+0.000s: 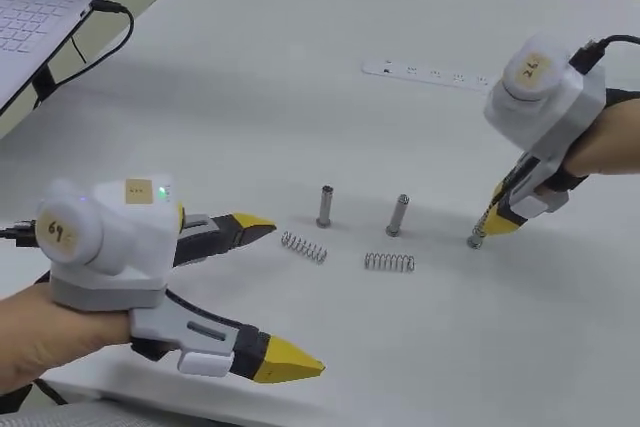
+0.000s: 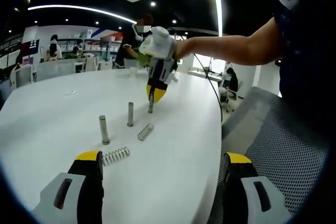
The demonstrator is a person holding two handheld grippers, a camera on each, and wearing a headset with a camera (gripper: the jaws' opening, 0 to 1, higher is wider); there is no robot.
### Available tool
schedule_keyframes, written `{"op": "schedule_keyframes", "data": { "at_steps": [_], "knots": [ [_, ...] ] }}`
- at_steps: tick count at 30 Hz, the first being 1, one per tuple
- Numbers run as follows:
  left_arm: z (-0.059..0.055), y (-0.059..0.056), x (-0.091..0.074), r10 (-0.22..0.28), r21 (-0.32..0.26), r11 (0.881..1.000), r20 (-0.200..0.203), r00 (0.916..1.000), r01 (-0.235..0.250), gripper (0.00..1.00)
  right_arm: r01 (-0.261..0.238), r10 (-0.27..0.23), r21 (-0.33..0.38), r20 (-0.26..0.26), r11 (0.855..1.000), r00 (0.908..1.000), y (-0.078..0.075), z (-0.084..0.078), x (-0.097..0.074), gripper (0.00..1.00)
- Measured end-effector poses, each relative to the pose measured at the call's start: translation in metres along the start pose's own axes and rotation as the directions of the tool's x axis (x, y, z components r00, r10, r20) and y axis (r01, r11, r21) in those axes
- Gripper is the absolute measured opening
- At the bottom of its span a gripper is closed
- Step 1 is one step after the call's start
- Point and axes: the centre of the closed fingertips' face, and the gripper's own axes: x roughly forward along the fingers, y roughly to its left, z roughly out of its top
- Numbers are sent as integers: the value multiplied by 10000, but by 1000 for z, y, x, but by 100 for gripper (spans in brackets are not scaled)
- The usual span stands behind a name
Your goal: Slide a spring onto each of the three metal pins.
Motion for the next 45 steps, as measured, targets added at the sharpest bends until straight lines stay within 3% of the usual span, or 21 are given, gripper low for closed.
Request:
{"op": "schedule_keyframes", "data": {
  "at_steps": [21,26,36,45],
  "knots": [
    [0,-1,0,-7,-19,10000,-23,10000,7,91,-64,64,71,33,10000,10000,7,-3,8,9],
    [0,-1,0,12,-16,10000,-12,10000,-12,91,-18,18,41,61,10000,10000,8,-3,10,13],
    [-1,-1,0,15,-5,10000,-30,10000,-16,91,99,-92,-186,383,9998,9992,8,3,6,23],
    [0,-1,0,-8,-36,10000,7,10000,8,91,112,-73,-589,654,9982,9978,14,16,2,23]
  ]
}}
